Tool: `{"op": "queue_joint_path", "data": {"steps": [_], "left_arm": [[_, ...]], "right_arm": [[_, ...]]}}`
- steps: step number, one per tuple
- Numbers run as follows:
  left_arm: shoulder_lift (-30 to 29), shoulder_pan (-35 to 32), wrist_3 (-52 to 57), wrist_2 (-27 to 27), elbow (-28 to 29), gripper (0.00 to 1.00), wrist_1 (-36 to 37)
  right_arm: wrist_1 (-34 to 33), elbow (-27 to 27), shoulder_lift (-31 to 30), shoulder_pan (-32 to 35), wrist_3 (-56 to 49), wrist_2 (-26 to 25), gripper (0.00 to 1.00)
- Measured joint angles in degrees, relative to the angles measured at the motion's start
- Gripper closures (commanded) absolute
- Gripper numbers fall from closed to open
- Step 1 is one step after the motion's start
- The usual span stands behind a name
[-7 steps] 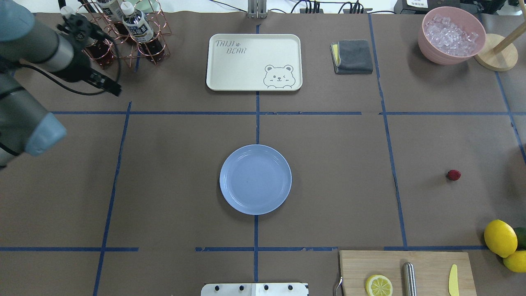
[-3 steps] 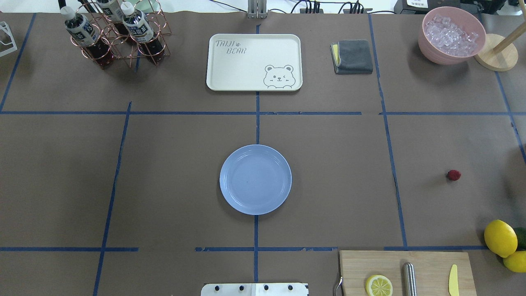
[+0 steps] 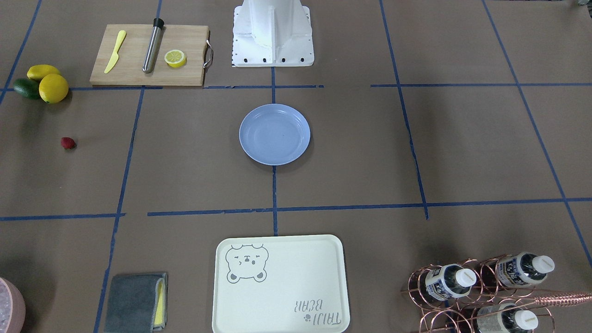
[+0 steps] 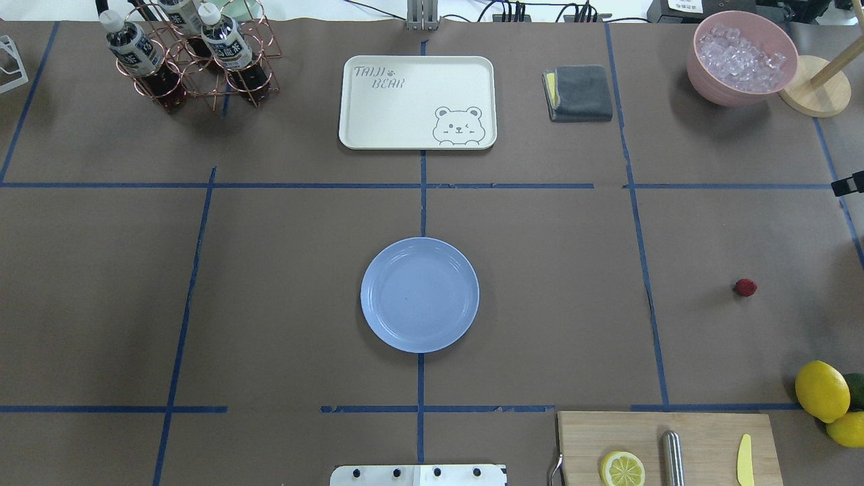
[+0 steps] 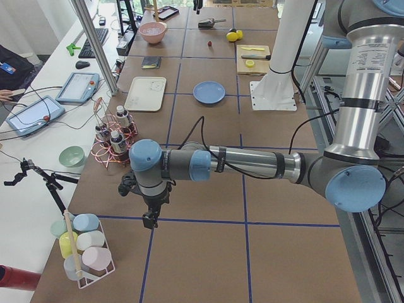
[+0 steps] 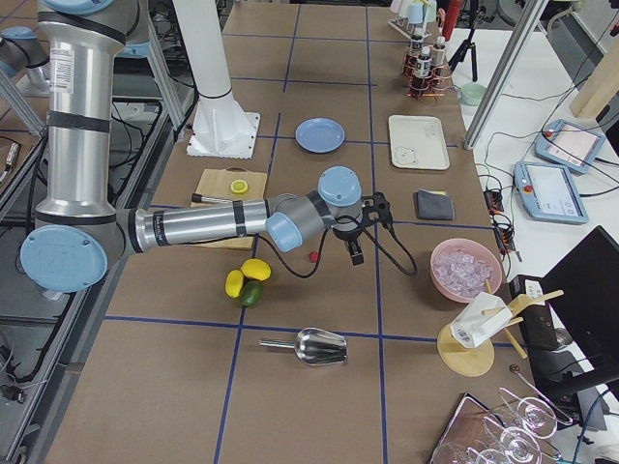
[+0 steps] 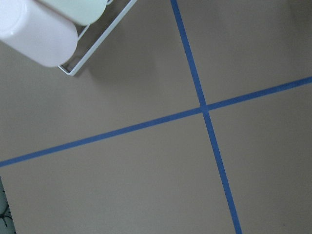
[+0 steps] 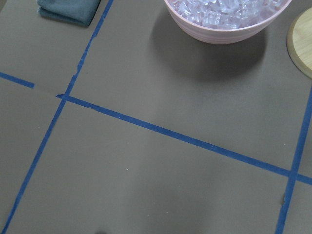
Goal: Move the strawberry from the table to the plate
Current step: 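Reach the right gripper down toward the red strawberry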
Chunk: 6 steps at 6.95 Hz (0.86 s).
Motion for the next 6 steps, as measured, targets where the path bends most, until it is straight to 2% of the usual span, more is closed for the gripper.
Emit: {"op": "queue_joint_path", "data": {"steps": [3,5,6], "left_arm": [[1.5,-0.1,0.2,-2.6,-1.4,0.00,-0.1],[1.5,-0.2,0.2,-2.7,-1.9,0.00,-0.2],[1.5,-0.2,0.3,-2.7,-2.0,0.00,-0.2]], "right_arm": [[6.7,1.2,-2.2,-16.3,18.3,-15.9,0.01],[12.9,0.7,-5.5,-24.1,25.0,-22.4,0.01],[15.8,-0.3,-6.5,-26.5,27.0,-24.1,0.01]]}}
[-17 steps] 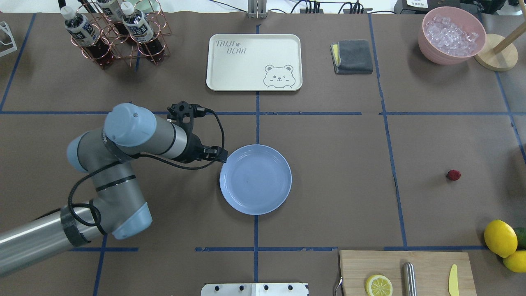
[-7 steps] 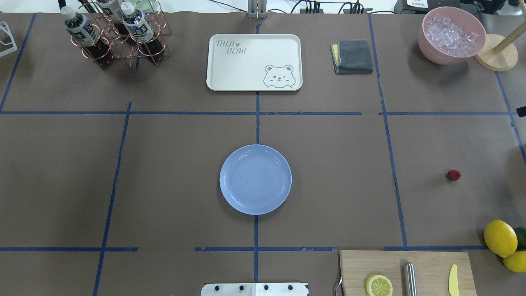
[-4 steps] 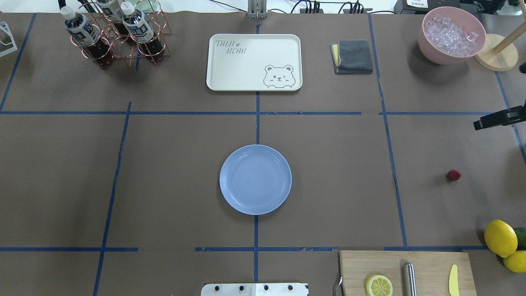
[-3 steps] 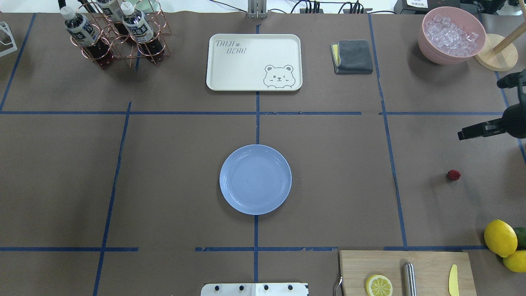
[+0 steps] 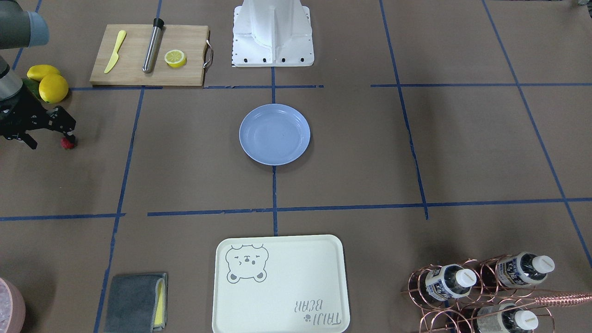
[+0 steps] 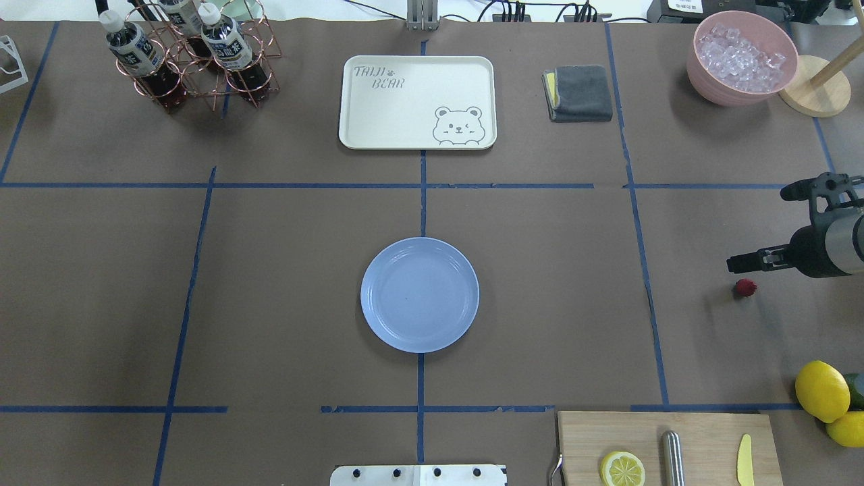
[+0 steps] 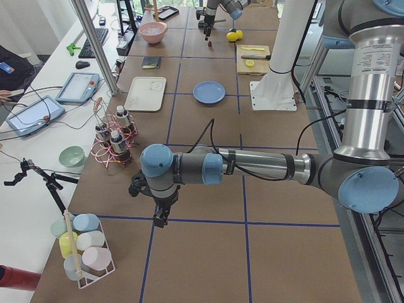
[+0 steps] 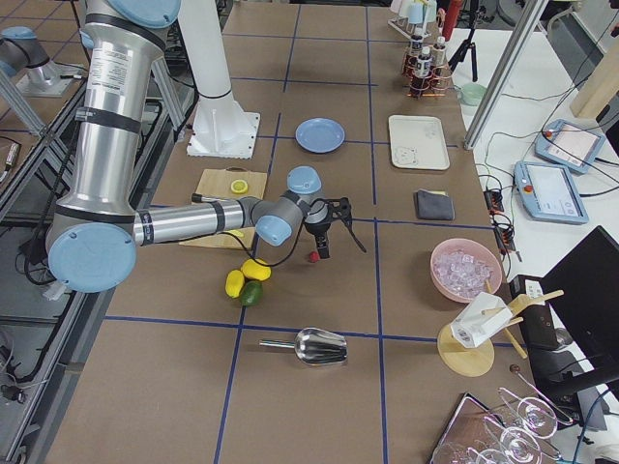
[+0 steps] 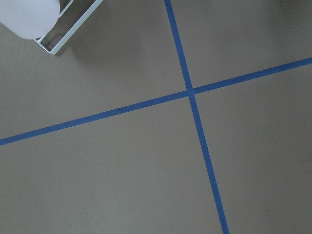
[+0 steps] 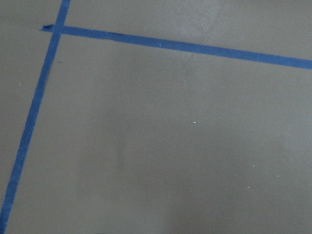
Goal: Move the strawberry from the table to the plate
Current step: 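Reach the right gripper down toward the red strawberry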
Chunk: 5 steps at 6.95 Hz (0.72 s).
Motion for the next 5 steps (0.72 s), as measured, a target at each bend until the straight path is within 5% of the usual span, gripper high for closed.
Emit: {"op": "queue_joint_path", "data": {"steps": [5], "left_arm": [[0.3,0.0,0.0,0.0,0.0,0.00,-0.2]], "right_arm": [[7.7,-4.5,-1.2,-5.8,2.9,-6.9,0.20]]}}
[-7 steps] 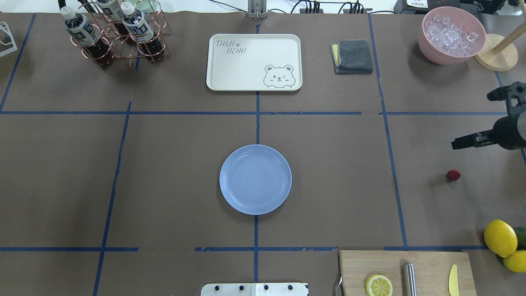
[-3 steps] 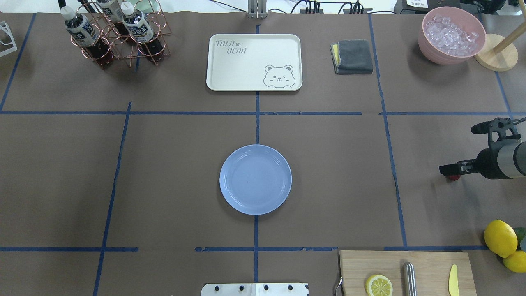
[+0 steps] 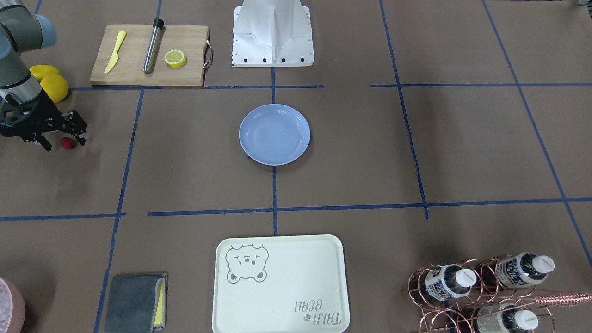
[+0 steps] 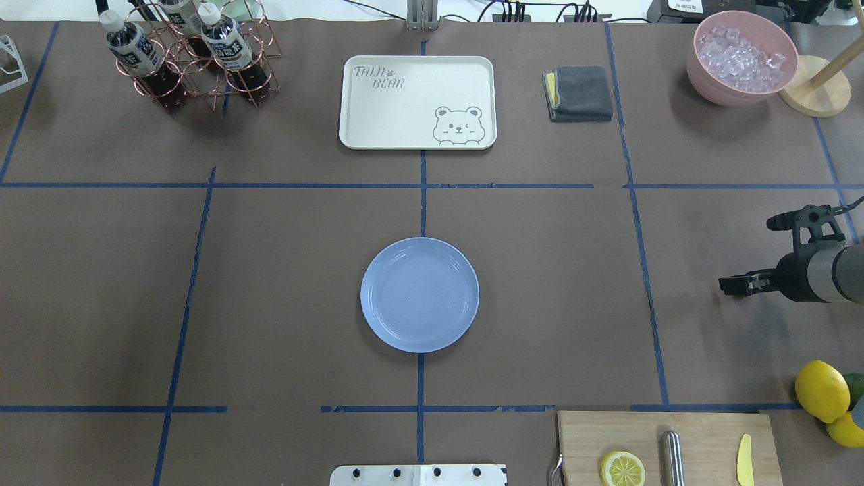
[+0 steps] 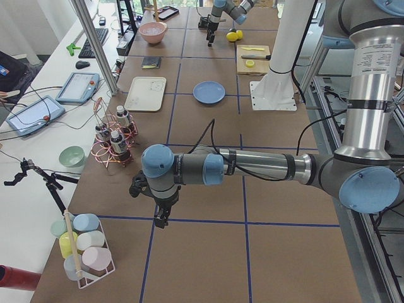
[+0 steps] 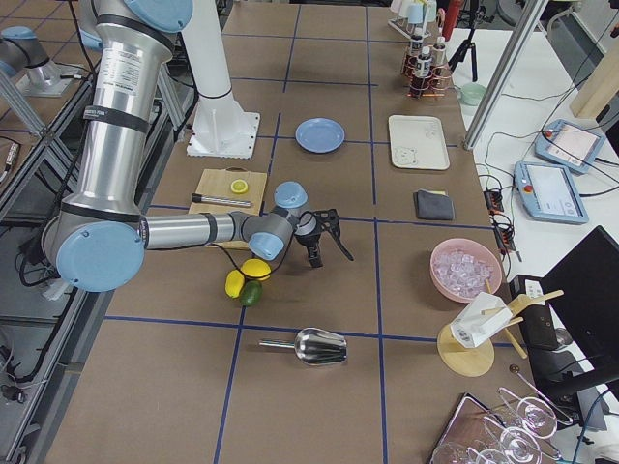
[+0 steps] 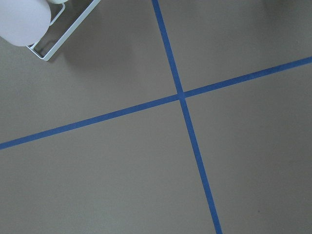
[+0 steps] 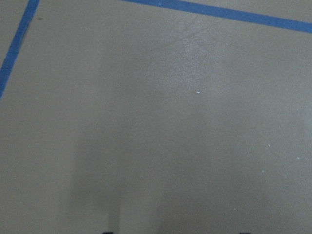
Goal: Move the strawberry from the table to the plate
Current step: 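Close the right gripper on the strawberry and lift it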
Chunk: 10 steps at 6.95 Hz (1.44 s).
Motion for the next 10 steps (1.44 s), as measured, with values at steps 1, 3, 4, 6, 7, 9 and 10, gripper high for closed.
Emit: {"op": "queue_joint_path", "data": {"steps": [1,3,4,6,7,9,10], "left_arm": [[0.0,0.0,0.0,0.0,0.0,0.00,0.0],[0.0,0.0,0.0,-0.1,0.0,0.00,0.0],[0.0,0.0,0.0,-0.1,0.0,0.00,0.0],[0.0,0.1,0.0,-0.1,0.0,0.00,-0.1],[0.0,0.1,0.0,-0.1,0.0,0.00,-0.1],[0.0,0.1,0.0,-0.1,-0.1,0.00,-0.1],[0.0,0.1,0.0,-0.1,0.0,0.00,-0.1]], "right_arm": [[0.0,-0.2,0.0,-0.1,-0.1,-0.2,0.26],[0.0,-0.3,0.0,-0.2,-0.2,0.2,0.26],[0.1,-0.3,0.0,-0.4,-0.2,0.3,0.57],[0.1,-0.3,-0.1,-0.5,-0.2,0.4,1.00],[0.1,-0.3,-0.1,-0.5,-0.2,0.4,1.00],[0.0,1.8,0.1,-0.5,0.6,0.4,1.00],[-0.5,4.0,0.4,-0.7,2.1,0.4,1.00]]}}
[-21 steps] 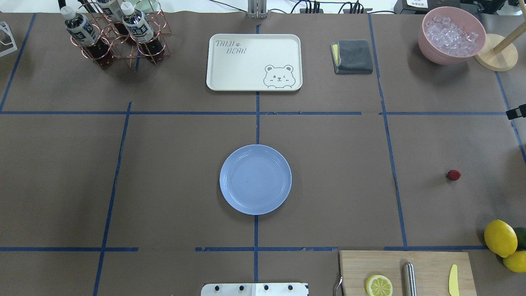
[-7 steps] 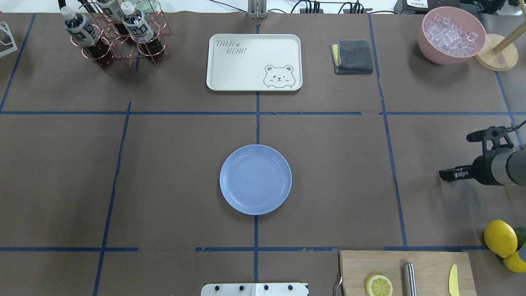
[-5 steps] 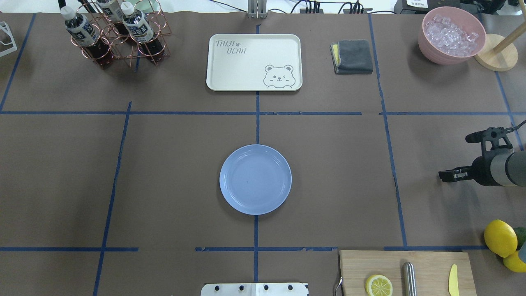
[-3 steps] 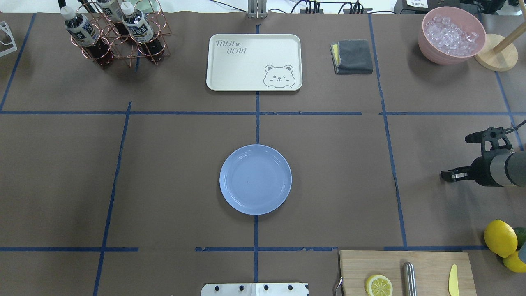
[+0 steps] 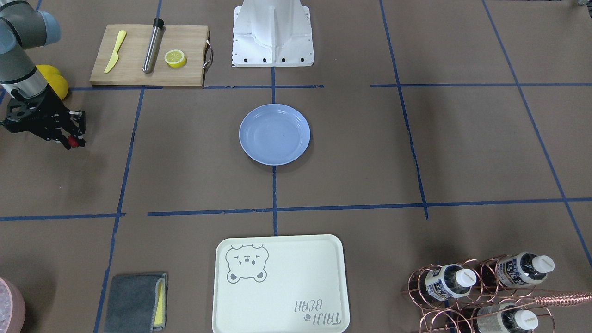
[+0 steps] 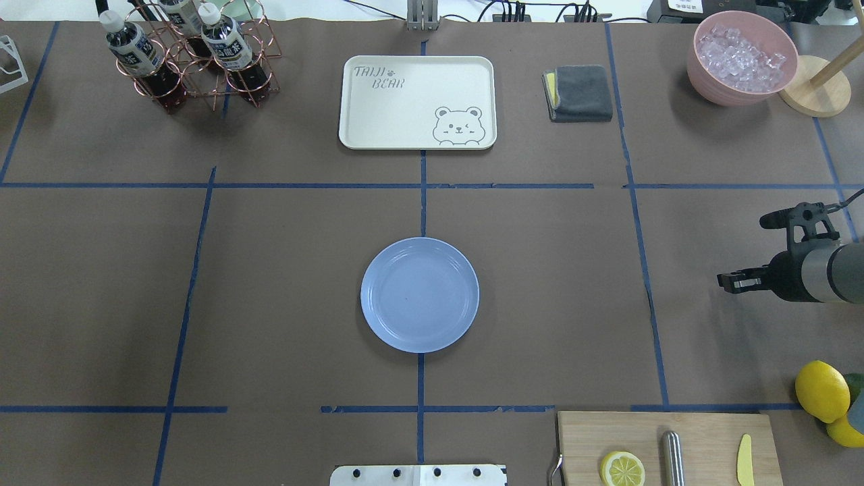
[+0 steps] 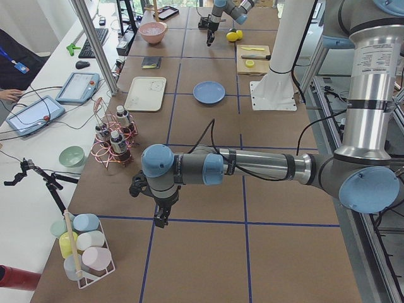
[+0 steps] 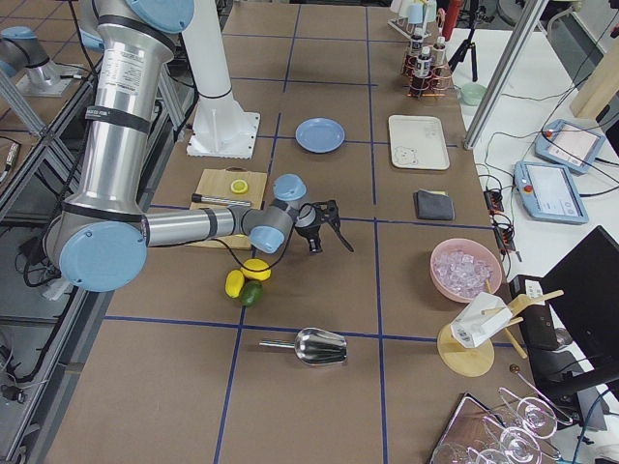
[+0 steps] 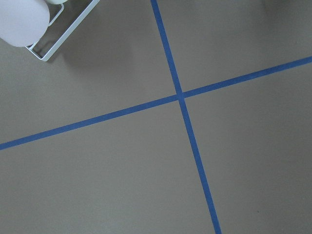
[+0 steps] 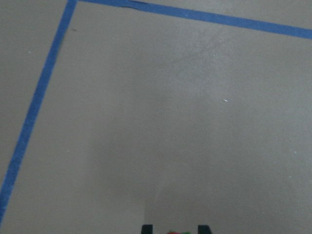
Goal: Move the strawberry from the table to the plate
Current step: 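Close the right gripper on the strawberry and lift it, then carry the strawberry with the right gripper over the blue plate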
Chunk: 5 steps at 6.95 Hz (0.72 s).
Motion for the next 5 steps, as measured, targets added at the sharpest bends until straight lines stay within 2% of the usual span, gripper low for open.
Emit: {"op": "queue_joint_path", "data": {"steps": [1,2,4,5], "left_arm": [[0.0,0.0,0.0,0.0,0.0,0.00,0.0],[0.1,0.0,0.0,0.0,0.0,0.00,0.0],[0.1,-0.1,0.0,0.0,0.0,0.00,0.0],[0.1,-0.1,0.0,0.0,-0.1,0.00,0.0]], "right_arm": [[-1.7,2.4,1.3,-0.5,2.8,0.1,1.00],[-6.6,5.0,5.0,-1.5,5.9,0.1,1.00],[-22.0,8.5,17.4,-5.1,12.7,-0.7,1.00],[-31.6,8.8,26.1,-8.0,16.4,-1.8,1.00]]}}
